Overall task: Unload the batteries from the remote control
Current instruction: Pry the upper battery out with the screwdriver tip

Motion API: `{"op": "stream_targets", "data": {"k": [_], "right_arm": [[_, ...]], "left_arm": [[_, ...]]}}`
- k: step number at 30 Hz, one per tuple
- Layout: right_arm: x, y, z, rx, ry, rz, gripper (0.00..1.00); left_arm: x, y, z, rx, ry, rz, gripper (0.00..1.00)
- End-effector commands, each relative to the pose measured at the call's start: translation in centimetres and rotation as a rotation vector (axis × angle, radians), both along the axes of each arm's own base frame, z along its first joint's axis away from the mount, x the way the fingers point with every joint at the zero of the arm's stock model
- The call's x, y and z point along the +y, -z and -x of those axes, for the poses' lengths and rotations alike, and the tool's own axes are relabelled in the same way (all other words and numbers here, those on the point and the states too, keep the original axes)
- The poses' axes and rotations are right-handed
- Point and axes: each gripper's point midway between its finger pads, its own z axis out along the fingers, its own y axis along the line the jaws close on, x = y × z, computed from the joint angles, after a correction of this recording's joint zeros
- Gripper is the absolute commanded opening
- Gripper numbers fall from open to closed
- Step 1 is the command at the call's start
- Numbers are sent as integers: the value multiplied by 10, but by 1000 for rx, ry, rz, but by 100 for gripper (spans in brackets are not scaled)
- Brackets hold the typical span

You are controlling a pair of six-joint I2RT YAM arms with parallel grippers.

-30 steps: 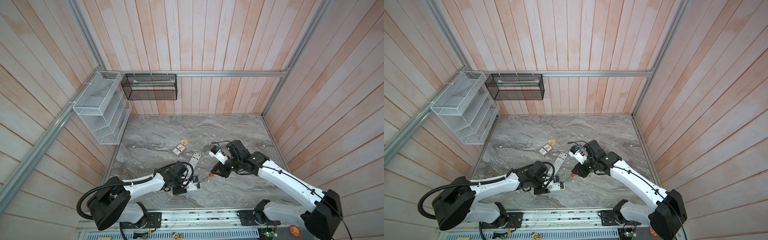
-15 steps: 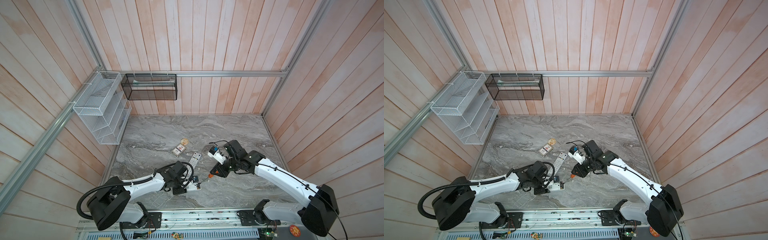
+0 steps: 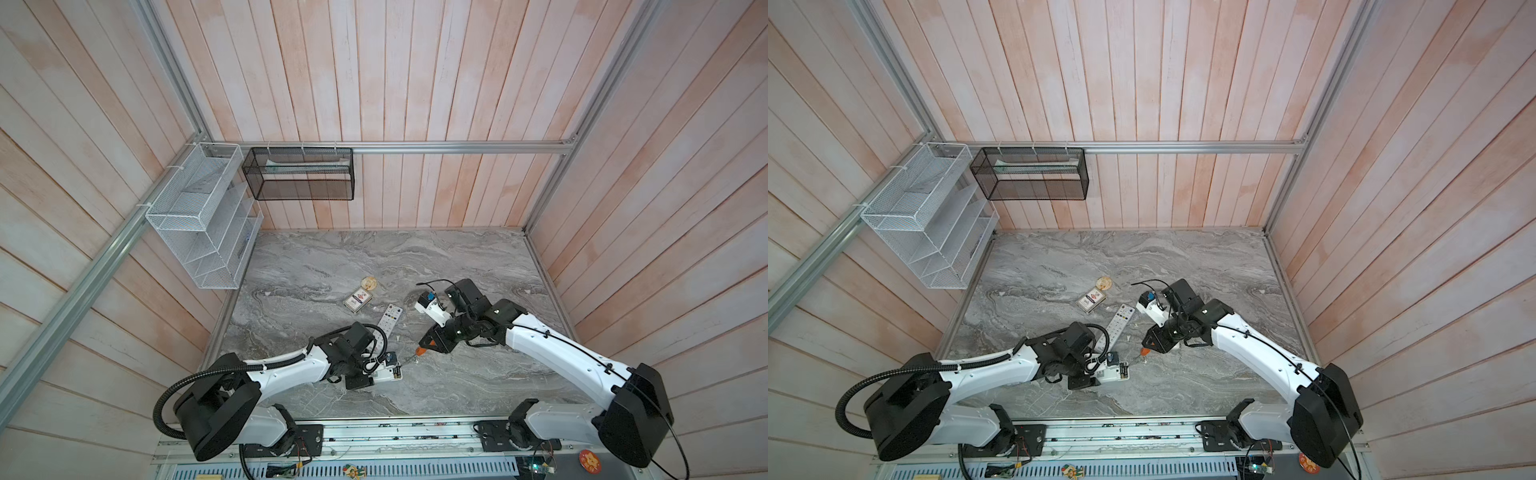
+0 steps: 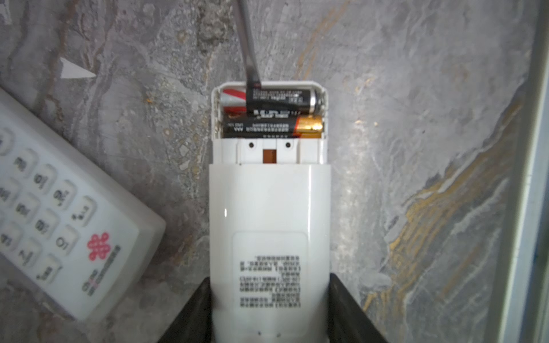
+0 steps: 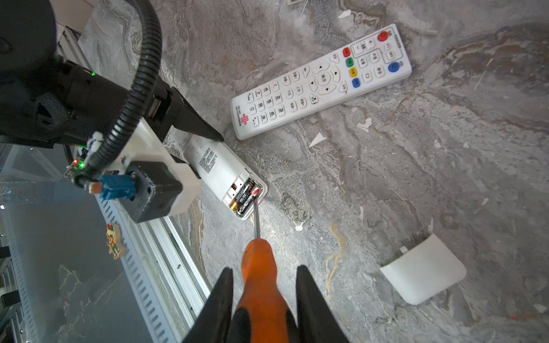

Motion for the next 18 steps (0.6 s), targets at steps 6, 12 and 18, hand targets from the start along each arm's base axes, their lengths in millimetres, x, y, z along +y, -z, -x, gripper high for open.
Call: {"op": "stream_targets", "data": {"k": [6, 12, 18], "right_arm": [[2, 9, 7, 100, 10, 29, 0], [4, 15, 21, 224, -17, 14, 0], [10, -14, 18, 206, 16, -150, 0]], "left_arm": [[8, 15, 0, -16, -9, -46, 16], [0, 0, 3, 46, -21, 48, 16], [-3, -8, 4, 104, -25, 101, 16]]}}
